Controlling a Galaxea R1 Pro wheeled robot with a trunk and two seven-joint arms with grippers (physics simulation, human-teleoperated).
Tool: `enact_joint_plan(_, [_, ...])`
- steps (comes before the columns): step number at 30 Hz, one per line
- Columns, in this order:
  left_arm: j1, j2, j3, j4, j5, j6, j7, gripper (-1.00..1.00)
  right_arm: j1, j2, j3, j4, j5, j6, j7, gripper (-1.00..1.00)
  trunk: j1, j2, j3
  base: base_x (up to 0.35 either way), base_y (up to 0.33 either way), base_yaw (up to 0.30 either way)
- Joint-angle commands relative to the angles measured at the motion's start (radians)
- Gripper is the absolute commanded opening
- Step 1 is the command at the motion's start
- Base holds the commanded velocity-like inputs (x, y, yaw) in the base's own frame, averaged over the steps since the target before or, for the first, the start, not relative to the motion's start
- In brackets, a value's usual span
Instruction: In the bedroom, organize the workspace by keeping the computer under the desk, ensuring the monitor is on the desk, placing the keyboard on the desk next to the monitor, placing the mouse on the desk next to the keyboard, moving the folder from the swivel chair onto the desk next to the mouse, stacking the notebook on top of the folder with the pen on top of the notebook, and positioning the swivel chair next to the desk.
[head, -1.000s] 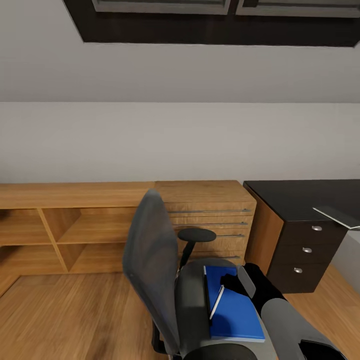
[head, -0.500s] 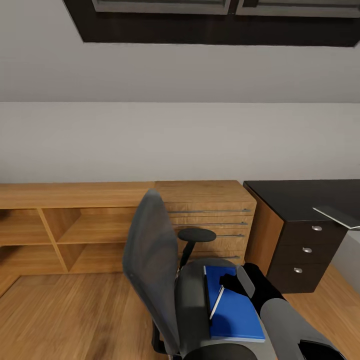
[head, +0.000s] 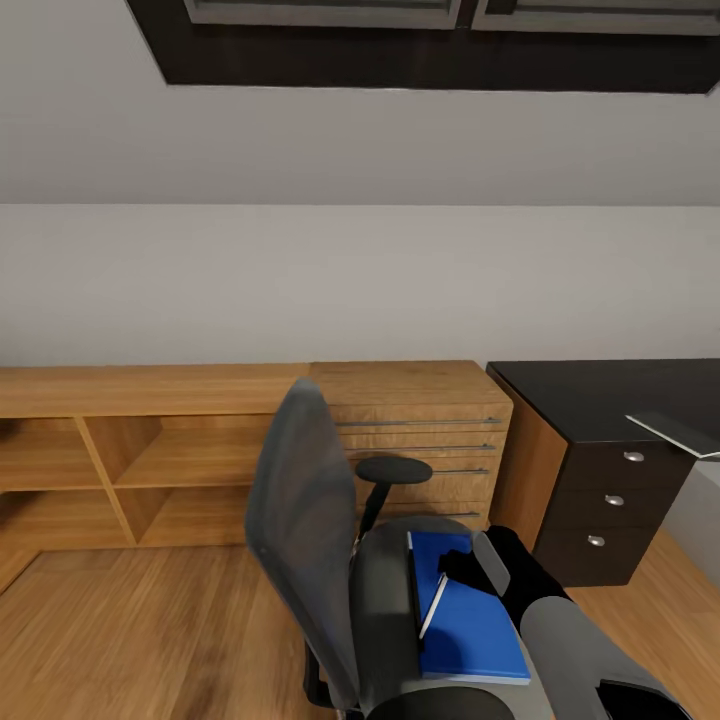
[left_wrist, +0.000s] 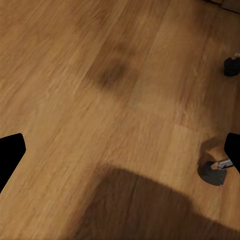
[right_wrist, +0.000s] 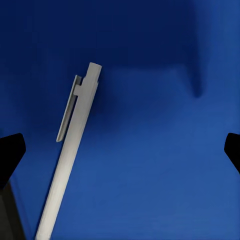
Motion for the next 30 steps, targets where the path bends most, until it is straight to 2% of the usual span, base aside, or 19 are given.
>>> enact_joint_plan(1, [-0.001,0.000,-0.008,0.001,0.011,-0.002,-0.004,1.00,0.000,0.001,-0.004,-0.002,-0.011,0.003,-0.009,1.00,0.000,0.000,-0.001,0.000,0.000,0.000])
enact_joint_plan(16, [-0.001,0.001,-0.007,0.001,0.012,-0.002,-0.004,1.00,0.000,-0.001,-0.005,-0.003,-0.010,0.012,-0.005,1.00,0.000,0.000,-0.001,0.000,0.000,0.000])
enact_joint_plan(17, [-0.001,-0.005,-0.005,0.000,0.017,-0.004,0.002,1.00,0.001,-0.007,-0.011,-0.009,-0.014,0.018,-0.008,1.00,0.000,-0.001,-0.001,0.000,0.000,0.000])
enact_joint_plan(20, [-0.001,-0.022,-0.005,0.000,0.017,-0.003,0.002,1.00,0.001,-0.003,-0.028,-0.026,-0.014,0.027,-0.008,1.00,0.000,-0.001,-0.001,0.000,0.000,0.000])
enact_joint_plan(23, [-0.001,-0.022,-0.006,0.001,0.017,-0.003,0.002,1.00,0.001,-0.001,-0.045,-0.030,-0.014,0.022,-0.008,1.00,0.000,-0.001,-0.001,0.000,0.000,0.000])
enact_joint_plan(26, [-0.001,-0.022,-0.006,0.000,0.016,-0.003,0.002,1.00,0.001,0.003,-0.042,-0.027,-0.014,0.011,-0.008,1.00,0.000,-0.001,-0.001,0.000,0.000,0.000])
enact_joint_plan(30, [-0.001,-0.019,-0.007,0.001,0.015,-0.003,0.002,1.00,0.001,-0.002,-0.058,-0.029,-0.015,0.004,-0.008,1.00,0.000,-0.001,-0.001,0.000,0.000,0.000])
